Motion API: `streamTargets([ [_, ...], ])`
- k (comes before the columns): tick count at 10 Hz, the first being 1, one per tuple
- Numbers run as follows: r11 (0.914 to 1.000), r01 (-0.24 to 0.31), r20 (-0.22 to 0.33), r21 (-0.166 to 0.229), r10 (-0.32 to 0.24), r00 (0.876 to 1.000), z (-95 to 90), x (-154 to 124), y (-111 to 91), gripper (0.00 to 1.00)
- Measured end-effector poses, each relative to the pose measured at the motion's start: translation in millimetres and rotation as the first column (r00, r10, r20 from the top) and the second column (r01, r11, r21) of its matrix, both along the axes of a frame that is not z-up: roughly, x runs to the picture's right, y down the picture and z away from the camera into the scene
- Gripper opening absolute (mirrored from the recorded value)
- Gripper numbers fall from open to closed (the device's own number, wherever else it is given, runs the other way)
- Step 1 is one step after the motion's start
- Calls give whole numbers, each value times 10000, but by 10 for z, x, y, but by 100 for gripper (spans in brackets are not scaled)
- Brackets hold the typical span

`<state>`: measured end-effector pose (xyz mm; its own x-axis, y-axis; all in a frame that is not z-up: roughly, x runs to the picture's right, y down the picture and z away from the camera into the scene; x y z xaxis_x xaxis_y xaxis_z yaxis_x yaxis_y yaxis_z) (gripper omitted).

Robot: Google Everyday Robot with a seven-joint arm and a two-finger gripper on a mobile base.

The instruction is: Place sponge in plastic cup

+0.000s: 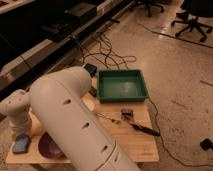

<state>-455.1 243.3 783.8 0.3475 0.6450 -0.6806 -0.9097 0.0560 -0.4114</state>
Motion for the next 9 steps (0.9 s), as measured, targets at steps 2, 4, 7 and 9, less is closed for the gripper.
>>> streamTargets([
  [2,10000,-44,107,72,44,9999,-117,82,-136,0],
  [4,9996,-112,367,242,103,9993,-421,156,-378,0],
  [7,9974,39,479,721,-74,9988,-967,365,-900,0],
  [9,9955,217,555,925,-269,9981,-1278,479,-1197,0],
])
